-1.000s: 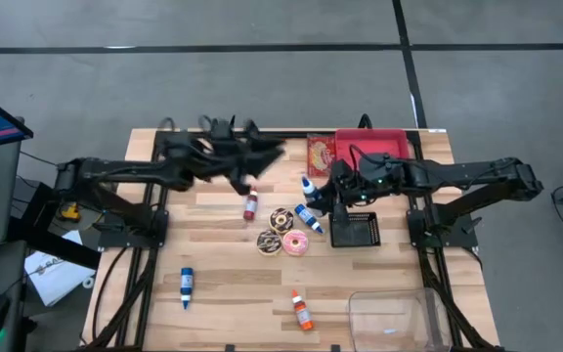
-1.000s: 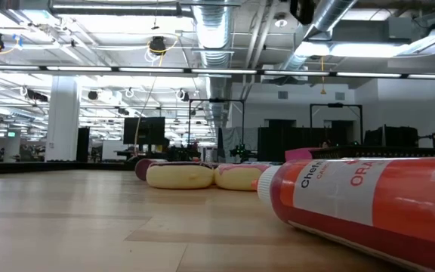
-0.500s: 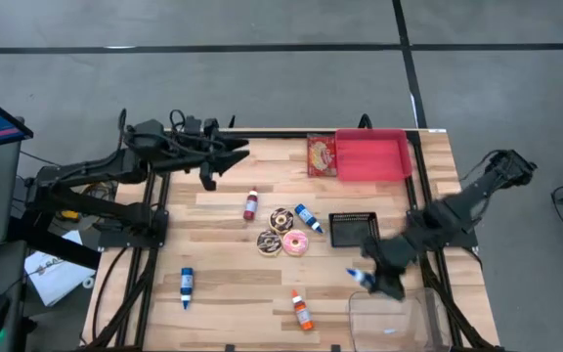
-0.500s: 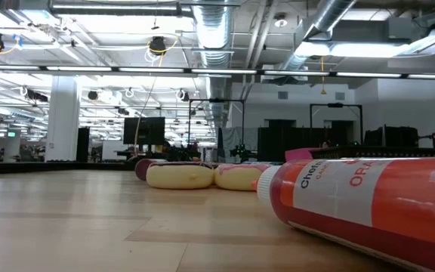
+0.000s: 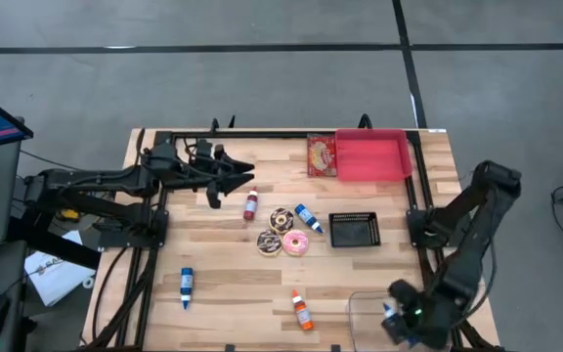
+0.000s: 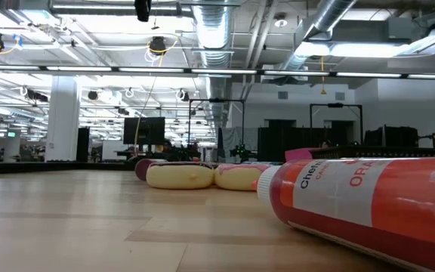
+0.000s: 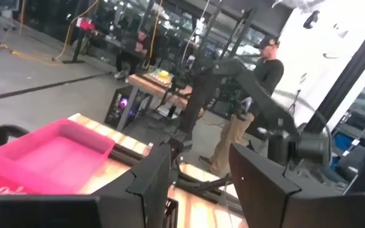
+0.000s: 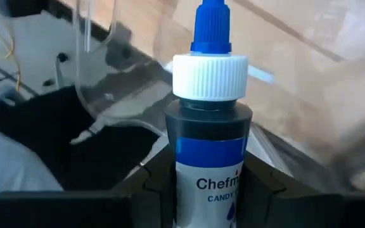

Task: Pick & Place Food Item
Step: Put the bottom right blue food coloring bottle into the transparent bin, then put the orange food coloring bottle into the transparent bin

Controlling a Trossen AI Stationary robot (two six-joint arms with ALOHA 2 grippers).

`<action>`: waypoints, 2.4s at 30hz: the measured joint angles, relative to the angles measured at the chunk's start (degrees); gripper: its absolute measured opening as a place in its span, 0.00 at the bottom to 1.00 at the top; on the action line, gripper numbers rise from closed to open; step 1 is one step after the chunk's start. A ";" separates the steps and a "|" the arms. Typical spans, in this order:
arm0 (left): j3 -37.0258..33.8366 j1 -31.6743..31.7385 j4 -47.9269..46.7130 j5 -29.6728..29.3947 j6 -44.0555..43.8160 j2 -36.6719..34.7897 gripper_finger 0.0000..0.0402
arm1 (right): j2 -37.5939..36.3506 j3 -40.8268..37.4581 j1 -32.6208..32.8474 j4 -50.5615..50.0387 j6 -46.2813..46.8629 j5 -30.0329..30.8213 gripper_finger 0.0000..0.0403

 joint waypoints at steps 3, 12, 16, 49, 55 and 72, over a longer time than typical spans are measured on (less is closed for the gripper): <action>-0.59 0.00 1.28 0.58 -0.22 -0.02 0.40 | 5.01 -0.02 -1.61 3.36 -0.36 -0.07 0.27; -0.59 0.00 2.01 3.18 -1.44 -0.51 0.40 | 11.61 -0.03 -1.51 2.93 -0.62 -2.20 0.32; -0.57 0.00 1.95 3.22 -1.46 -0.52 0.40 | 11.69 -0.02 -2.20 3.34 -1.08 -0.63 0.34; -0.57 0.04 -7.78 3.16 1.84 -7.85 0.40 | -3.88 0.02 -15.04 16.59 -12.49 10.53 0.53; -0.57 -0.65 -10.72 3.16 1.99 -10.42 0.40 | -3.34 0.07 -28.67 24.33 -28.02 0.82 0.53; -0.54 -2.19 -15.80 3.18 2.89 -11.44 0.40 | 24.38 24.75 -43.87 9.48 -54.13 -17.46 0.46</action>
